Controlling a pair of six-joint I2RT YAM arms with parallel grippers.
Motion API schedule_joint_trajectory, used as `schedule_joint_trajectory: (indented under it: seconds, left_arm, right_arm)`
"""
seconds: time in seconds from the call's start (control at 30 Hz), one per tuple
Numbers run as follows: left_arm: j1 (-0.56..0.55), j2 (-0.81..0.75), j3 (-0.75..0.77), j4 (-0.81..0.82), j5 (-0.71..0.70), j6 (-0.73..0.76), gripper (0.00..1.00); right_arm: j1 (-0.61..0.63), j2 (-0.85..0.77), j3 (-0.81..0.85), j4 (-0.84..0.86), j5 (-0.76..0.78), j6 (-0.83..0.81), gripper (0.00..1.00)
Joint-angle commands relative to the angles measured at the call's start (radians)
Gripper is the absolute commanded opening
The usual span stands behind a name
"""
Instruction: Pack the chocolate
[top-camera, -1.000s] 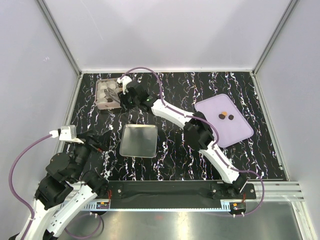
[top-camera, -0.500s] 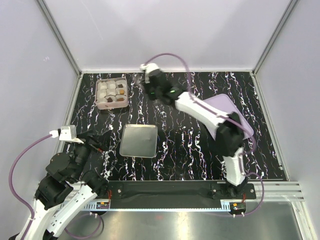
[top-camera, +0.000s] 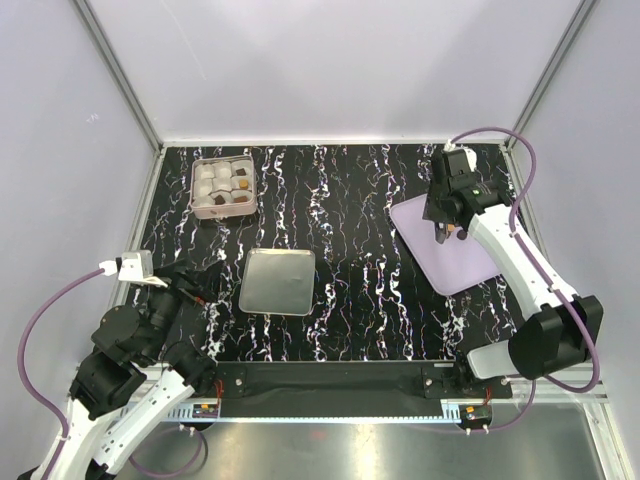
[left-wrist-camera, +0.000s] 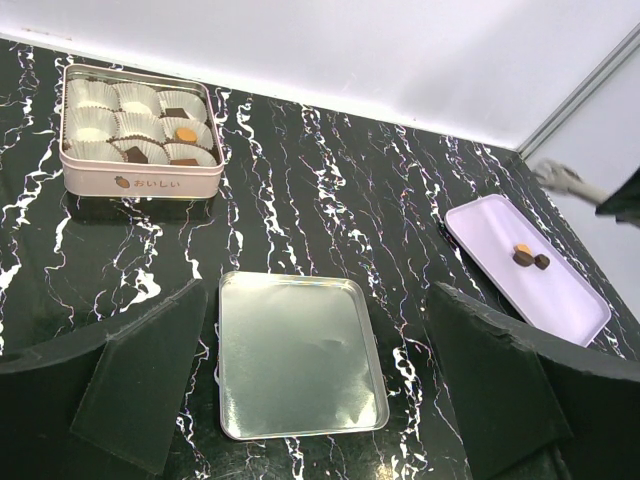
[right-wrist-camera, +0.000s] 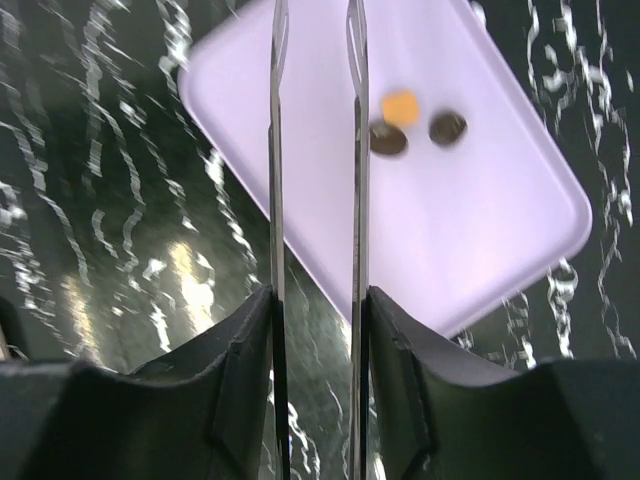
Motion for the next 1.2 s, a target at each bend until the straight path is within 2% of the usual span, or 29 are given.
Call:
schedule_joint_trajectory:
  seconds: [0.0, 0.53, 1.17]
  left_arm:
    - [0.001, 0.009, -0.006, 0.057, 0.012, 0.008, 0.99]
    - [0.001, 0.023, -0.004, 0.062, 0.026, 0.012, 0.99]
    - [0.001, 0.027, -0.004, 0.062, 0.021, 0.012, 0.99]
  right_arm:
    - [-0.028, -0.011, -0.022, -0.078, 0.003, 0.053, 0.47]
    - [-0.131, -0.071, -0.190, -0.034, -0.110, 0.052, 0.56]
    - [-0.185, 0.006, -0.296, 0.114, -0.204, 0.050, 0.55]
